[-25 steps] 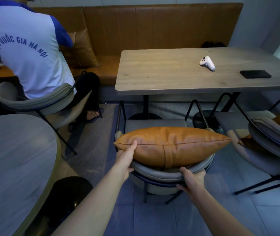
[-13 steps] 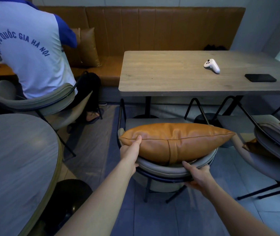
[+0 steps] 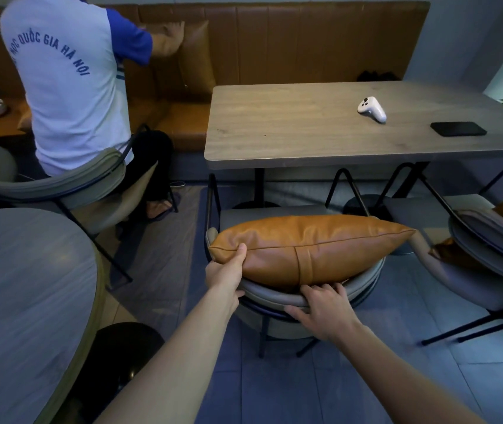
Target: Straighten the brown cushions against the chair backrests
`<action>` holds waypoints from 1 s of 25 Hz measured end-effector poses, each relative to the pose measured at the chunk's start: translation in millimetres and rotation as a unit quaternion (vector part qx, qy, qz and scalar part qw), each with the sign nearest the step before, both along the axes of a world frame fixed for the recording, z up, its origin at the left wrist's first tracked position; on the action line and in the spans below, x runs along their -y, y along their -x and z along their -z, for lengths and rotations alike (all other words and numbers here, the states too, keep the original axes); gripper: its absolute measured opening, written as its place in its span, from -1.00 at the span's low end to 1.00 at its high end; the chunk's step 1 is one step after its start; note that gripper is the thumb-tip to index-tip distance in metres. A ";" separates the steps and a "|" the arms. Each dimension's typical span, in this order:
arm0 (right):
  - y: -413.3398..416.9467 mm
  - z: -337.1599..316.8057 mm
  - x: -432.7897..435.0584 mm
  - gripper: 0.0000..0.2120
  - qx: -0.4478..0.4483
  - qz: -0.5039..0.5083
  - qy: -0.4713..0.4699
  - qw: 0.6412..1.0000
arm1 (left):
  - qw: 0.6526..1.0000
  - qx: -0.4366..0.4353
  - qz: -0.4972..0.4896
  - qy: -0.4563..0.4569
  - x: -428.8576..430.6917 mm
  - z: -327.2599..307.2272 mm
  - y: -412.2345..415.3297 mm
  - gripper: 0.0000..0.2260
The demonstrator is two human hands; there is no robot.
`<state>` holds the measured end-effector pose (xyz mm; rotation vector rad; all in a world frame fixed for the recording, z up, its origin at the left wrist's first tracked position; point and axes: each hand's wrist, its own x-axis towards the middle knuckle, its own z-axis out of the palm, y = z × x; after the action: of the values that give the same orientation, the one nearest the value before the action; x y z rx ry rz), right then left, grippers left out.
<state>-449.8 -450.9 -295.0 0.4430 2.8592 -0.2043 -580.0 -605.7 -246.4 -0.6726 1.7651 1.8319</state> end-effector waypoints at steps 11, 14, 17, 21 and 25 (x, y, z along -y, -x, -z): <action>-0.1 0.4 7.8 -0.25 -0.026 -0.042 -0.069 0.996 | 1.000 0.002 0.009 0.005 3.7 -3.1 0.8 -0.41; 1.3 -3.0 7.8 -0.38 -0.013 -0.029 -0.053 0.998 | 0.999 0.000 0.040 -0.006 9.3 -5.8 -1.2 -0.38; 3.1 -11.1 5.0 -0.47 0.007 -0.011 -0.019 1.000 | 0.992 -0.016 0.124 0.026 13.2 -8.3 -5.0 -0.33; 7.1 -33.3 3.0 -0.63 0.014 -0.001 0.040 0.999 | 0.899 -0.138 0.339 0.241 27.0 -9.3 -6.5 -0.77; 14.3 -81.8 -2.7 -0.60 -0.012 0.058 0.108 0.992 | 0.709 -0.219 0.526 0.415 23.6 -43.4 -17.5 -0.72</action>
<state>-464.0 -448.2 -213.3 0.5654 2.7941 -0.5384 -562.5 -629.3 -203.0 0.5574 2.4706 0.3462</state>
